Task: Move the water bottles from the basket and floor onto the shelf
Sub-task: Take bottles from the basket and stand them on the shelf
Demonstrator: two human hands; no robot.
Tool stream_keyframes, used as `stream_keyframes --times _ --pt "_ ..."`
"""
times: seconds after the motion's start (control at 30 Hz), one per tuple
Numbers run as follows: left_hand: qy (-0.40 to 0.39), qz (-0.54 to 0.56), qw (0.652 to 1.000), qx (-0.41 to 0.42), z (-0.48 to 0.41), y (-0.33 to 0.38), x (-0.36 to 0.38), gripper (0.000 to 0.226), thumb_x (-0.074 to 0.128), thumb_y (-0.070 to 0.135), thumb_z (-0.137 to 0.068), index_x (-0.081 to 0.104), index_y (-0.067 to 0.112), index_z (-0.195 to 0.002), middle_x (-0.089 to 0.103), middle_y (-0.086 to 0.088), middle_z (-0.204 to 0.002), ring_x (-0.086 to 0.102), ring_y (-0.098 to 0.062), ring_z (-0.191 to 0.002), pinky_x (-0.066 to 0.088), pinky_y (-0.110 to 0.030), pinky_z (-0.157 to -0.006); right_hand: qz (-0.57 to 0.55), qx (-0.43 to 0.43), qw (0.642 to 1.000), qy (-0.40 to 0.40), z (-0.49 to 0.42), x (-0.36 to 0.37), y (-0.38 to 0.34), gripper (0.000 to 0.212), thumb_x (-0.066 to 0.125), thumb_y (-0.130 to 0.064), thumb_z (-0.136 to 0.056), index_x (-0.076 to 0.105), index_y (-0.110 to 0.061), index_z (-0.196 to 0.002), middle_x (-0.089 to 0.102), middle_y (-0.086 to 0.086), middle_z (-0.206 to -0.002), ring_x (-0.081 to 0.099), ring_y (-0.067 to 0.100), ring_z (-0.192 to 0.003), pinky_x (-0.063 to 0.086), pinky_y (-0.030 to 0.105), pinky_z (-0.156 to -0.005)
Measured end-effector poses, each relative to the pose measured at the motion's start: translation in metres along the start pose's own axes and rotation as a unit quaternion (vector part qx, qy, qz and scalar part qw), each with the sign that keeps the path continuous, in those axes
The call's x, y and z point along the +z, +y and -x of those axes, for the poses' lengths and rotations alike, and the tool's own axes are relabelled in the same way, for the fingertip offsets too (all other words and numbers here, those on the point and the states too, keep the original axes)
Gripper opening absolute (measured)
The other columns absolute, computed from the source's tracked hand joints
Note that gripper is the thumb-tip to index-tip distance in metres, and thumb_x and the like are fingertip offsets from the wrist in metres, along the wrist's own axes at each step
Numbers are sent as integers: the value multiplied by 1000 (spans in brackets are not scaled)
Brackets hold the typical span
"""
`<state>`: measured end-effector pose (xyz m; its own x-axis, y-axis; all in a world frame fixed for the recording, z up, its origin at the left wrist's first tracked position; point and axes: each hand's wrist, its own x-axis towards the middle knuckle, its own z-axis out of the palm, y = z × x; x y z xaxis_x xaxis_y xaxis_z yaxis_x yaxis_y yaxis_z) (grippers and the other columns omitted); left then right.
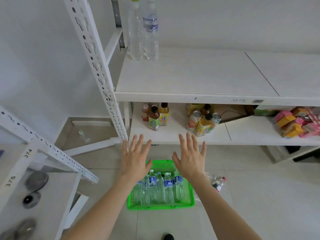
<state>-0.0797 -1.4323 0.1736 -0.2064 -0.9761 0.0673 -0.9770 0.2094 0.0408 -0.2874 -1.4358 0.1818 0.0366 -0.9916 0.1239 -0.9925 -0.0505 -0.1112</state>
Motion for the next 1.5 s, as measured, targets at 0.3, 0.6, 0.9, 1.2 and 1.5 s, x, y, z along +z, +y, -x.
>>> stream_keyframes --times 0.3,0.6,0.9,1.2,1.5 --pt "-149 6 988 -31 81 35 67 73 43 55 -92 13 30 -154 4 -7 -164 -3 -28 -151 2 -58 -117 13 18 991 -129 89 59 36 72 32 -58 -92 19 -23 -153 17 7 -162 13 24 -149 0 57 -116" --pt "-222 19 973 -65 120 67 125 78 48 52 -88 12 31 -154 5 -7 -164 1 -29 -151 6 -57 -117 44 5 977 -210 129 109 70 71 31 -57 -93 13 -24 -154 14 8 -163 9 24 -150 -1 57 -117" --pt "-256 17 963 -78 92 23 205 76 50 53 -87 17 31 -153 13 -8 -163 7 -29 -150 10 -54 -117 29 30 962 -270 105 198 60 73 36 -56 -92 14 -25 -154 14 7 -162 9 24 -150 -3 54 -116" --pt "-293 66 951 -81 52 -5 370 76 46 54 -91 8 31 -154 7 -6 -164 7 -29 -150 17 -50 -119 3 78 957 -281 57 364 63 73 41 -55 -91 19 -24 -153 16 6 -162 14 23 -149 5 52 -118" --pt "-336 109 919 -177 58 -12 541 84 45 58 -91 3 21 -154 15 -14 -161 17 -30 -148 25 -47 -118 -3 88 940 -329 36 545 88 78 42 -58 -92 14 -19 -153 14 8 -162 17 26 -148 19 46 -119"
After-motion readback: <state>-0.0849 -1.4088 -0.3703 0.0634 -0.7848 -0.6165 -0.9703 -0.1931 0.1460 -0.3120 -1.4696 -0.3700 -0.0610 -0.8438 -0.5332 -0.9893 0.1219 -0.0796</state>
